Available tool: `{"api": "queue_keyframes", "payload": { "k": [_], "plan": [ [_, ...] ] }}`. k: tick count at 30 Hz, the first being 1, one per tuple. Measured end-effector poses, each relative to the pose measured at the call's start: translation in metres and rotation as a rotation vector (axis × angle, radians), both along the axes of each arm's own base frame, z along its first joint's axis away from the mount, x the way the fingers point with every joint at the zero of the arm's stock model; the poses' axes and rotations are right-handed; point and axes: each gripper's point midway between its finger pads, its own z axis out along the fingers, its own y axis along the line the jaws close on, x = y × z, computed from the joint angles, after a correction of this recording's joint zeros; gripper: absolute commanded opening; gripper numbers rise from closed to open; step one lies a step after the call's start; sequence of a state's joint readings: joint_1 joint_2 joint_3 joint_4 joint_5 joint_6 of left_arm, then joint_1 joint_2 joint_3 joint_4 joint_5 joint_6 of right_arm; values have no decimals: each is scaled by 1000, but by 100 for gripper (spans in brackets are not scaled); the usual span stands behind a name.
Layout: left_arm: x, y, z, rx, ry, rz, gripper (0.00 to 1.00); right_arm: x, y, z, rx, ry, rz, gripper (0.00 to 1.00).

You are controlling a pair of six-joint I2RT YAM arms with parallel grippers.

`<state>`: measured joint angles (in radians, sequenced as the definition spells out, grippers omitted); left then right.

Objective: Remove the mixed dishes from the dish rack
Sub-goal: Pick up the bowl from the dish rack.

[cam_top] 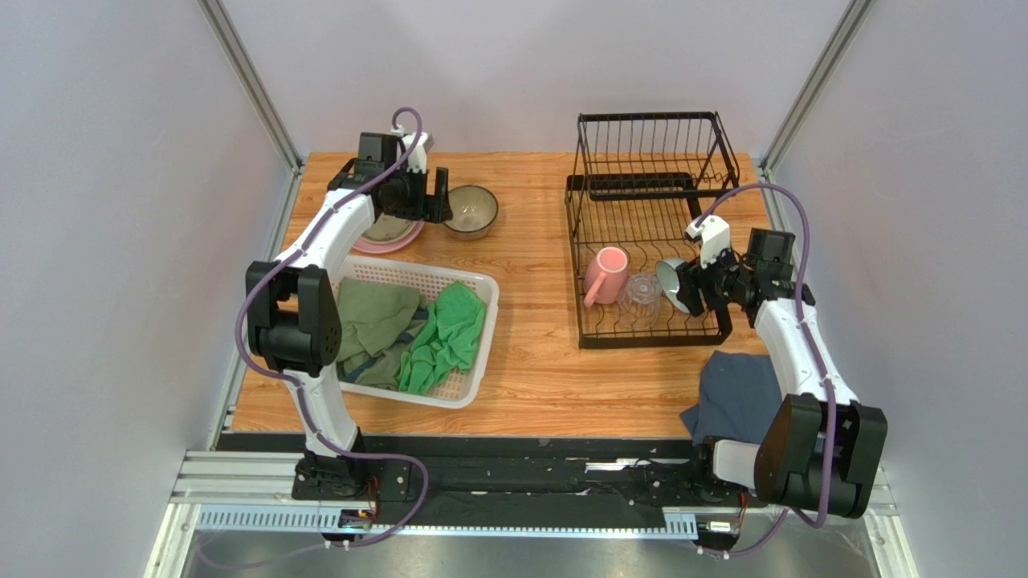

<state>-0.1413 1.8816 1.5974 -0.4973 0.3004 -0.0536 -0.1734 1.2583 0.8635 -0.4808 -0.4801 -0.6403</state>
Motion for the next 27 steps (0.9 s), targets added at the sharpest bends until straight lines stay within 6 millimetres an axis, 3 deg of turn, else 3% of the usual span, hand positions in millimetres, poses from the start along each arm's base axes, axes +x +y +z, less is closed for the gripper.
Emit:
{"api": "queue_keyframes", "payload": {
  "k": [8,15,20,27],
  "plan": [
    [-7,-8,26,-25,-65,-71,87,-3,-8,22,-39,-34,-37,0],
    [-21,-28,59,-85,-150,-207,86,-6,-7,50,-41,-73,-44,0],
    [-45,-53,72,-104,-198,-353,86,-11,2,74,-2,-109,-27,0],
    [-92,-105,92,-98,-299,-559,87,-20,24,103,98,-123,36,0]
  ]
}}
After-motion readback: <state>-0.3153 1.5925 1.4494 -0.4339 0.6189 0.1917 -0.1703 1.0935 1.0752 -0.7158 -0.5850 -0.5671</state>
